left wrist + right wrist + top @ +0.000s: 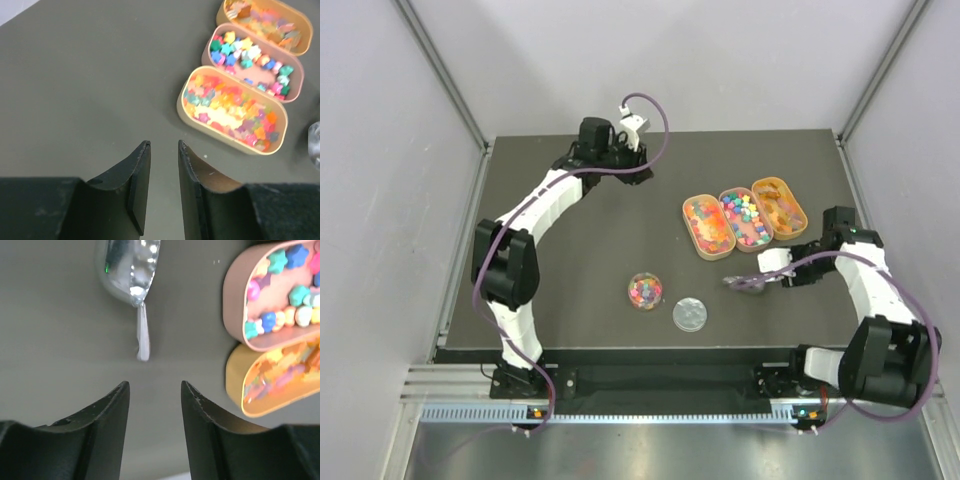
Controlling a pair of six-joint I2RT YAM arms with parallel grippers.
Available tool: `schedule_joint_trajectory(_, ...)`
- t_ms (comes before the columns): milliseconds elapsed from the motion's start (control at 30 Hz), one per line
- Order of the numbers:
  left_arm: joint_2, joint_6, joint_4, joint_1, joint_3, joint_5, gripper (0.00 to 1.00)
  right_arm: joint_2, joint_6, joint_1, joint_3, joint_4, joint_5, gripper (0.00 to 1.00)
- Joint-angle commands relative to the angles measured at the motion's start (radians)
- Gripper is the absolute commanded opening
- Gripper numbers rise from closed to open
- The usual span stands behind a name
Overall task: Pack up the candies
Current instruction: Pick up the spatula from the center of the board.
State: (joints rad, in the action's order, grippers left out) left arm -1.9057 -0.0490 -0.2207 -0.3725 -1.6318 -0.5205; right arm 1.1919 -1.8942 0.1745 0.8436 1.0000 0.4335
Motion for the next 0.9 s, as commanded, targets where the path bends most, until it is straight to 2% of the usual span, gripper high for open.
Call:
schedule_joint_trajectory(0, 0.071, -0.094, -0.04, 0.017, 0.026, 0.05, 0.34, 0.07, -0.069, 0.011, 0.012, -0.057, 0.113, 0.46)
schedule_joint_trajectory(300, 0.042, -0.124, -0.048, 0.011, 0.035, 0.086, 0.34, 0.222, -0.101, 0.011, 0.057, -0.052, 0.119, 0.47)
schedule_joint_trajectory(433, 0.027, -0.16, -0.055, -0.003, 0.033, 0.126, 0.34, 0.3, -0.138, 0.01, 0.109, 0.003, 0.11, 0.48)
schedule_joint_trajectory(733, -0.019, -0.218, -0.06, -0.048, 0.015, 0.223, 0.34, 0.379, -0.307, 0.016, 0.121, 0.095, 0.027, 0.48)
schedule_joint_trajectory(867, -0.019, -0.221, -0.06, -0.057, 0.02, 0.231, 0.34, 0.376, -0.321, 0.051, 0.147, 0.118, 0.056, 0.48)
